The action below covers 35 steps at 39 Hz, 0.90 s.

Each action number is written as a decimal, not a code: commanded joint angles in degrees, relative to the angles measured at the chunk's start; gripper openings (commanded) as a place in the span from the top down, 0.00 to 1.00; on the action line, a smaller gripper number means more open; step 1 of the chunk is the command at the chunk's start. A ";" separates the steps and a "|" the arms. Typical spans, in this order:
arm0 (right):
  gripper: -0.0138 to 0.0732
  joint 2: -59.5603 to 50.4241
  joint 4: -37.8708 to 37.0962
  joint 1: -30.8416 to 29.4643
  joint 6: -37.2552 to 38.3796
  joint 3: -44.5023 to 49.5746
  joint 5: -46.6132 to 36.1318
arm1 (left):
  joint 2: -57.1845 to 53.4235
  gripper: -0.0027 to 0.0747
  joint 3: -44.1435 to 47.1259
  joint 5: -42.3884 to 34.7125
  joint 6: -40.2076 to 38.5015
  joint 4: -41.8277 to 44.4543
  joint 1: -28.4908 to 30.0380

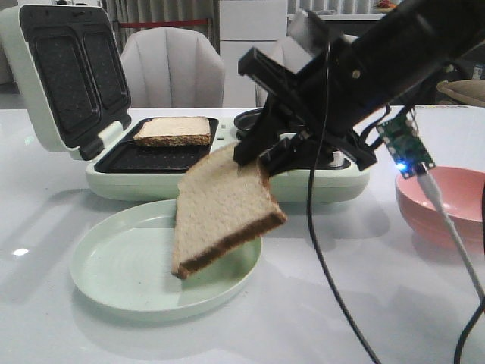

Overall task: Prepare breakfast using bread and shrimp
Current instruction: 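Carry the slice with the right gripper onto the first slice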

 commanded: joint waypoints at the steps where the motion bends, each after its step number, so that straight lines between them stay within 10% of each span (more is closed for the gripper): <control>1: 0.57 -4.85 3.96 -0.01 -1.82 -3.05 2.08 | 0.74 0.16 -1.35 -4.55 -0.10 -0.94 -0.49; 16: 0.57 3.06 23.30 0.38 -15.22 -15.87 0.07 | 0.74 0.16 -1.35 -4.55 -0.10 -0.94 -0.49; 35: 0.56 20.49 23.92 4.01 -16.64 -36.01 -4.25 | 0.74 0.16 -1.35 -4.55 -0.10 -0.94 -0.49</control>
